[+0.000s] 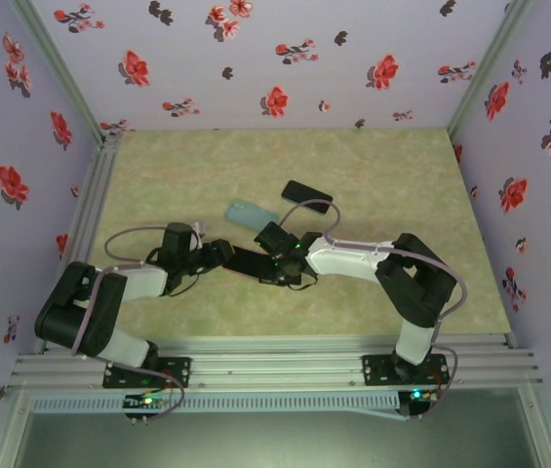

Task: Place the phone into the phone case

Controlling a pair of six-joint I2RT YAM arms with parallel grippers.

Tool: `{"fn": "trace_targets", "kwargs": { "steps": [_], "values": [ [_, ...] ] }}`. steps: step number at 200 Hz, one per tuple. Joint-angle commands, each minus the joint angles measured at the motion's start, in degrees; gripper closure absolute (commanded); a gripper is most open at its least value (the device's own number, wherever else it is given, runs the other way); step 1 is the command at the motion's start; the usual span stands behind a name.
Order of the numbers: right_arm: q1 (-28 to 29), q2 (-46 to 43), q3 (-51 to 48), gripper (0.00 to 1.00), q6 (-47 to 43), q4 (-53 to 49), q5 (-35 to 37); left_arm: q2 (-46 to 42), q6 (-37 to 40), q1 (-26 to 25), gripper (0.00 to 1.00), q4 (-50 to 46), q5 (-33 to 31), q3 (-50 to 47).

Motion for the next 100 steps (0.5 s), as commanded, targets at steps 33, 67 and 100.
{"fn": "trace_targets", "kwargs": {
  "steps": [33, 67, 100],
  "values": [
    [1.4, 7.3, -3.9, 1.0, 3.0, -4.3, 2.1, -0.3, 1.0, 0.7, 0.43, -0.8, 0.5, -0.4],
    [1.5, 8.8, -5.2, 1.0, 3.9, -3.1, 1.4, 0.1, 1.0, 0.8, 0.43, -0.7, 0.5, -0.4],
    [1.1, 10.0, -7.5, 1.0, 5.6, -0.1, -0.2, 0.0, 1.1, 0.8, 0.43, -1.1, 0.6, -0.3]
  ]
}}
